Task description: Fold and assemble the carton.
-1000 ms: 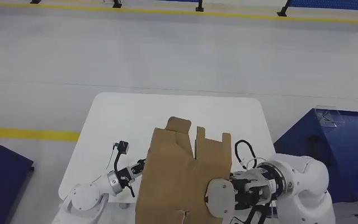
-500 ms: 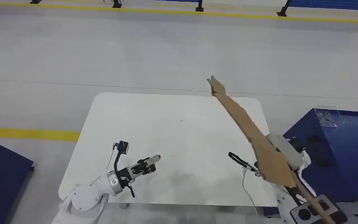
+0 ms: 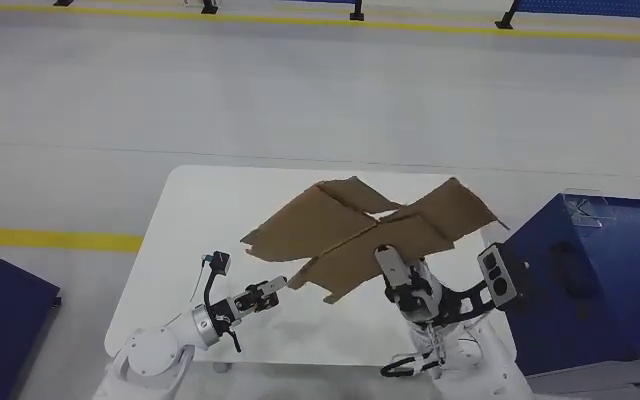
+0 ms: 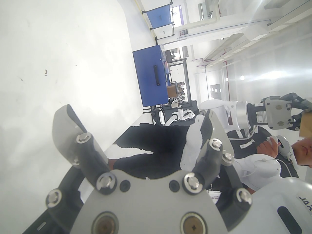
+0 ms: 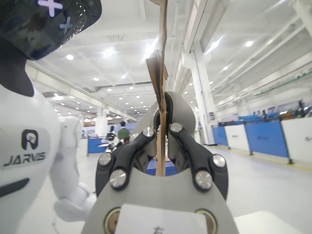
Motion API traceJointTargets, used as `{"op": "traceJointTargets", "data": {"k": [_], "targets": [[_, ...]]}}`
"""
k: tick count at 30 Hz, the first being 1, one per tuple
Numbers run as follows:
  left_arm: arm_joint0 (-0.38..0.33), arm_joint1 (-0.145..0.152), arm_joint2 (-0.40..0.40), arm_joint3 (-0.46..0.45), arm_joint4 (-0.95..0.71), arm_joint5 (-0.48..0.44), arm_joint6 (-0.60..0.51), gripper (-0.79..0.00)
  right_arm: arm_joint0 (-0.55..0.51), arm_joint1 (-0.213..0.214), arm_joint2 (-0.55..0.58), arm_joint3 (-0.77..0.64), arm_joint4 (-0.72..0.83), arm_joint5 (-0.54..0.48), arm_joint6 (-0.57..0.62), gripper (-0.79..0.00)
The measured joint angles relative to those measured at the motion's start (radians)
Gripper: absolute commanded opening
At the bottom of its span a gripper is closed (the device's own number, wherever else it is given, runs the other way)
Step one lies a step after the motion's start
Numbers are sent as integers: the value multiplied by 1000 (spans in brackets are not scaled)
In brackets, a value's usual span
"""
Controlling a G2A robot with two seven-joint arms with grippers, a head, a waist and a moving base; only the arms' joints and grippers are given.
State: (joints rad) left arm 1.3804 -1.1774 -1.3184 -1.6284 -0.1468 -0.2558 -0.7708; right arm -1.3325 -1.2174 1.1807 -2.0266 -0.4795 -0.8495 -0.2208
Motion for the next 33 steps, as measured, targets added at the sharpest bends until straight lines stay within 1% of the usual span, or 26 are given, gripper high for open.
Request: {"op": "traceJointTargets", "data": {"k": [1, 4, 5, 7, 15, 17, 18, 20, 21, 22, 24, 25, 27, 28, 29, 31, 33], "targets": [[0, 0, 0, 0, 0, 0, 0, 0, -12, 7, -9, -24, 106, 23, 78, -785], [0, 0, 0, 0, 0, 0, 0, 0, -34, 24, -9, -73, 362, 96, 248, -785], [0, 0, 0, 0, 0, 0, 0, 0, -36, 29, 1, -80, 421, 120, 300, -785], [0, 0, 0, 0, 0, 0, 0, 0, -35, 34, 18, -85, 490, 142, 383, -785], [0, 0, 0, 0, 0, 0, 0, 0, -34, 33, 18, -87, 482, 139, 355, -785], [0, 0, 0, 0, 0, 0, 0, 0, -41, 30, 15, -95, 468, 116, 334, -785], [0, 0, 0, 0, 0, 0, 0, 0, -51, 29, 2, -98, 481, 112, 325, -785], [0, 0, 0, 0, 0, 0, 0, 0, -78, 28, -46, -118, 587, 165, 341, -785], [0, 0, 0, 0, 0, 0, 0, 0, -87, 28, -71, -140, 666, 211, 362, -785], [0, 0, 0, 0, 0, 0, 0, 0, -96, 30, -96, -173, 800, 286, 401, -785], [0, 0, 0, 0, 0, 0, 0, 0, -102, 35, -105, -218, 1057, 418, 477, -785], [0, 0, 0, 0, 0, 0, 0, 0, -110, 38, -98, -238, 1246, 513, 533, -785], [0, 0, 0, 0, 0, 0, 0, 0, -125, 42, -80, -253, 1527, 675, 619, -785], [0, 0, 0, 0, 0, 0, 0, 0, -138, 45, -65, -255, 1714, 791, 673, -785], [0, 0, 0, 0, 0, 0, 0, 0, -148, 47, -53, -254, 1851, 876, 708, -785], [0, 0, 0, 0, 0, 0, 0, 0, -168, 51, -21, -240, 2138, 1056, 763, -785], [0, 0, 0, 0, 0, 0, 0, 0, -182, 53, -1, -225, 2353, 1191, 776, -785]]}}
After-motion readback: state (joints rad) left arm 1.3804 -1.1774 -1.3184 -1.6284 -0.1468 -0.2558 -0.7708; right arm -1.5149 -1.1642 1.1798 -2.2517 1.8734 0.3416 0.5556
